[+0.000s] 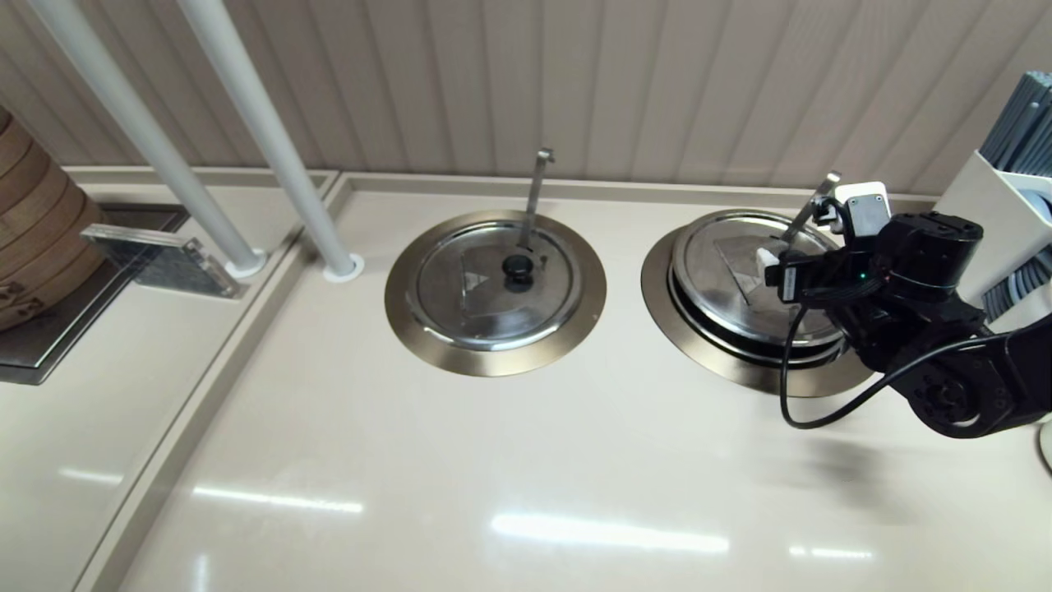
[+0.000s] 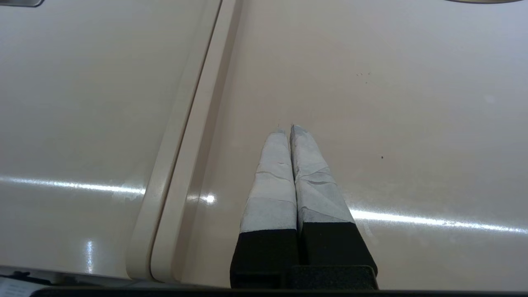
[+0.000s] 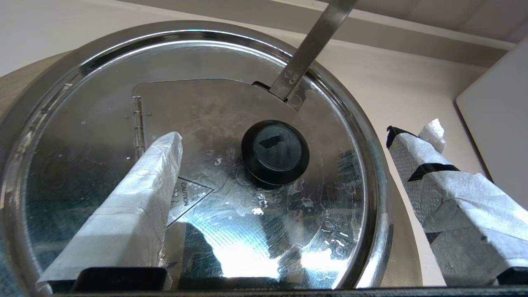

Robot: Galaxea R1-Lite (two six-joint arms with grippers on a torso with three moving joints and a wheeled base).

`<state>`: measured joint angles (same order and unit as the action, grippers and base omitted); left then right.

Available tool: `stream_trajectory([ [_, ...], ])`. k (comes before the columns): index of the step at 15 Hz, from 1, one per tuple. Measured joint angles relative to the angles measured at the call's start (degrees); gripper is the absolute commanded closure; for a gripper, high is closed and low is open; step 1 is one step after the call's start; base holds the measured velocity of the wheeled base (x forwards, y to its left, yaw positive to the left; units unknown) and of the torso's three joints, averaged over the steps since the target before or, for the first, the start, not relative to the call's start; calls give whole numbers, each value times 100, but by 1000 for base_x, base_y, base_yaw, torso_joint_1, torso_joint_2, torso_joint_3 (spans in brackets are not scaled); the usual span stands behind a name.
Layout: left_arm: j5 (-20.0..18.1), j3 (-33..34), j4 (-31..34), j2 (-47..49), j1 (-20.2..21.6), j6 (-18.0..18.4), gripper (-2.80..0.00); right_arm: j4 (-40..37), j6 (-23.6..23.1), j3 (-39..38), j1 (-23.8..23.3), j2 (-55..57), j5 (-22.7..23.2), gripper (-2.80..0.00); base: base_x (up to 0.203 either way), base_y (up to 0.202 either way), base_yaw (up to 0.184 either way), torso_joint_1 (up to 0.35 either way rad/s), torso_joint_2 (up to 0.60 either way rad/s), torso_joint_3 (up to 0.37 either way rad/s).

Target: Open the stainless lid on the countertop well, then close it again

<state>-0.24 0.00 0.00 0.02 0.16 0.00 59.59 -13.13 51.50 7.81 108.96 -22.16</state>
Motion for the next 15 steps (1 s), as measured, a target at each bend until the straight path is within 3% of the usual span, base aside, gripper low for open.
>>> stream_trajectory([
  [5,-2,0,0,0,0,0,0,2,246,164,-53,399,11,-280,0,0,0,0,0,0],
  [15,-2,0,0,0,0,0,0,22,247,-46,289,634,6,-280,0,0,0,0,0,0],
])
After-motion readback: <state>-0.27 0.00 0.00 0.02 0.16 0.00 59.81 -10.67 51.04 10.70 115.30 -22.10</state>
